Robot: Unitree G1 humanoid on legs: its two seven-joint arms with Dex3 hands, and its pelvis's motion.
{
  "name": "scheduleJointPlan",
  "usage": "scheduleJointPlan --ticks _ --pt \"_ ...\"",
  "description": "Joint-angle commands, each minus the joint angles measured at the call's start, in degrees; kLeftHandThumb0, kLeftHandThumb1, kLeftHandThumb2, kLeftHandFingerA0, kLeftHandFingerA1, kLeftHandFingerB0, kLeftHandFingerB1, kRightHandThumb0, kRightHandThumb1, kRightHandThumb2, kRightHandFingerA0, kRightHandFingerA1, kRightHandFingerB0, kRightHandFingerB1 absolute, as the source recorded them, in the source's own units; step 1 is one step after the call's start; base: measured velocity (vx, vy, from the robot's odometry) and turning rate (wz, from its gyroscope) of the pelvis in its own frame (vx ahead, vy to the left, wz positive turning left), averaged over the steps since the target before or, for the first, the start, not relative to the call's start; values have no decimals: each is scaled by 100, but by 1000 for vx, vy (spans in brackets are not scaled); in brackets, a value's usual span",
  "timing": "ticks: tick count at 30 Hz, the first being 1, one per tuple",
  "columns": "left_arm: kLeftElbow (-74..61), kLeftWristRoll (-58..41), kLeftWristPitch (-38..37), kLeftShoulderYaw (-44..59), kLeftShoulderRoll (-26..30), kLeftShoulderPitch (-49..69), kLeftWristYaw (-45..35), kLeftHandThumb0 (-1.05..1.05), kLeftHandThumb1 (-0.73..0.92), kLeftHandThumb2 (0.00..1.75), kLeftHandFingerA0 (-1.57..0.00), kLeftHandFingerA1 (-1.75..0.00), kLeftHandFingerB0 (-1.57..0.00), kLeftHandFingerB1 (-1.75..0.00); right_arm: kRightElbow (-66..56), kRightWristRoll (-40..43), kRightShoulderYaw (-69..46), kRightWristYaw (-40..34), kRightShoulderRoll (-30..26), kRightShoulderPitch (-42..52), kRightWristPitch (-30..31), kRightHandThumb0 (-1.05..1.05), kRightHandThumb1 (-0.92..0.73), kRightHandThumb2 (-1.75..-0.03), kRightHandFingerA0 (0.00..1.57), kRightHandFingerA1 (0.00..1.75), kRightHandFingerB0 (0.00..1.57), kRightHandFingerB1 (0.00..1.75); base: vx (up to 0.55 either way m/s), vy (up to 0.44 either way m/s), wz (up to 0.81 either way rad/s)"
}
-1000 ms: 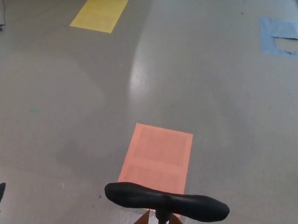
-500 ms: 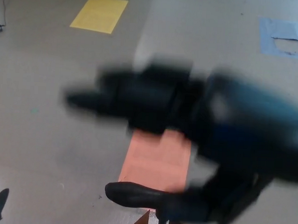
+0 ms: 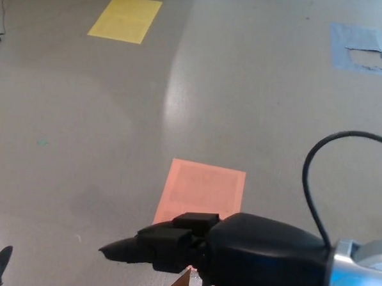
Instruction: An air pump is kept on top of a storage box on the floor and the robot uses its right hand to press down on the handle of the pump to compress it
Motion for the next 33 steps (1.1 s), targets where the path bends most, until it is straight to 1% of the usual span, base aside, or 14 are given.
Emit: scheduleJointPlan --ticks 1,4,5,6,7,8,9,10,12,17,19,24,26,33 --pt "78 27 -80 60 119 -47 17 -72 92 74 0 -23 0 -17 718 -1300 247 -252 224 17 -248 -78 -78 -113 0 22 0 22 0 0 0" --pt "84 -26 -47 109 115 -80 -35 -71 92 73 0 -20 0 -16 704 -1383 128 -226 318 -76 -231 -80 -80 -113 0 21 0 19 0 0 0" --pt "94 -19 -55 105 118 -82 -32 -74 79 112 0 -23 0 -19 695 -1393 95 -225 355 -106 -219 -80 -79 -113 0 20 0 19 0 0 0" --pt "108 -5 -72 98 125 -83 -29 -74 79 112 0 -23 0 -19 692 -1429 46 -205 420 -129 -214 -80 -79 -113 0 20 0 19 0 0 0" --pt "111 42 -115 55 136 -73 -23 -71 92 75 0 -22 0 -14 670 -1434 -29 -193 458 -179 -220 -83 -81 -114 0 19 0 17 0 0 0" --pt "113 55 -122 44 139 -73 -17 -78 78 100 0 -20 0 -14 660 -1445 -81 -204 489 -207 -232 -85 -83 -115 0 18 0 16 0 0 0" --pt "117 62 -123 40 140 -76 -11 -78 78 100 0 -20 0 -14 656 -1474 -135 -209 532 -223 -249 -85 -83 -115 0 18 0 16 0 0 0" --pt "118 85 -139 21 152 -77 6 -73 80 114 0 -26 0 -20 647 -1494 -210 -183 594 -246 -249 -87 -84 -116 0 18 0 15 0 0 0" --pt "115 58 -74 44 139 -101 -21 -73 80 114 0 -24 0 -20 657 -1583 -299 -156 667 -298 -264 -87 -85 -118 0 17 0 16 0 0 0" --pt "129 72 -60 27 165 -149 -88 -77 84 114 0 -22 0 -16 805 -1733 -378 -19 802 -275 -277 -84 -82 -116 0 20 0 19 0 0 0" --pt "146 87 -48 14 159 -177 -90 -75 82 114 0 -24 0 -18 887 -1826 -364 -12 834 -218 -338 -85 -83 -117 0 20 0 18 0 0 0" --pt "171 25 -166 80 164 -166 -109 -80 83 112 -2 -22 -2 -16 1166 -2013 -223 -15 918 71 -519 -90 -88 -119 0 17 0 13 0 0 0" --pt "169 50 -171 62 170 -109 -115 -80 84 113 -2 -21 -2 -15 1232 -2087 -166 -30 949 242 -579 -87 -85 -116 0 20 0 17 0 0 0" --pt "147 58 -150 54 171 -85 -106 -82 83 111 -5 -22 -5 -16 1317 -2203 -235 109 990 472 -614 -85 -82 -114 0 18 0 17 0 0 0"
